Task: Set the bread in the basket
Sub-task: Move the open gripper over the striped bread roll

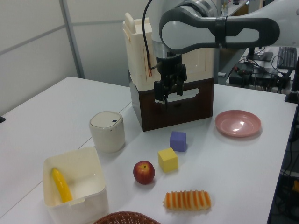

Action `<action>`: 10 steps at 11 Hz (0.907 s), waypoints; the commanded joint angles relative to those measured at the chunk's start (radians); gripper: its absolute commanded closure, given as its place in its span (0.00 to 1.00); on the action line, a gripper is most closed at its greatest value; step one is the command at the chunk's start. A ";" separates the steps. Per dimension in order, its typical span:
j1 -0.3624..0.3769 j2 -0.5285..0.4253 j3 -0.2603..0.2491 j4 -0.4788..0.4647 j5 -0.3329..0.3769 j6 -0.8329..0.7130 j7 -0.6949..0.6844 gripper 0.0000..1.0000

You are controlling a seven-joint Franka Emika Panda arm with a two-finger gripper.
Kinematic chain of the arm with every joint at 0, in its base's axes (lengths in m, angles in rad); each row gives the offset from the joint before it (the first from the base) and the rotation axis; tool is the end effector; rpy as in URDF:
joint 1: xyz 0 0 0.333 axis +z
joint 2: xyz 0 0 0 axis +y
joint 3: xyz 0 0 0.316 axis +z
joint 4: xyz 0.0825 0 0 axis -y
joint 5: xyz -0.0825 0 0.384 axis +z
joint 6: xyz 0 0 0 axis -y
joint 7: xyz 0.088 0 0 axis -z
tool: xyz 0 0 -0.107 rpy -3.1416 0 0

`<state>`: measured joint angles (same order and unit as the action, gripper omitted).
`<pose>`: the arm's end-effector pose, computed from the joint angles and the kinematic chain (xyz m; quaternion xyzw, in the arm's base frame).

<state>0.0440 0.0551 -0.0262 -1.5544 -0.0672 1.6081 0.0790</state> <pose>0.5746 0.0037 0.6047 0.9990 -0.0293 0.0010 0.0343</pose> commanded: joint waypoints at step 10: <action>0.019 0.014 -0.020 -0.013 0.009 0.044 -0.047 0.00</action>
<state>0.0440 0.0636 -0.0263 -1.5562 -0.0672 1.6092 0.0522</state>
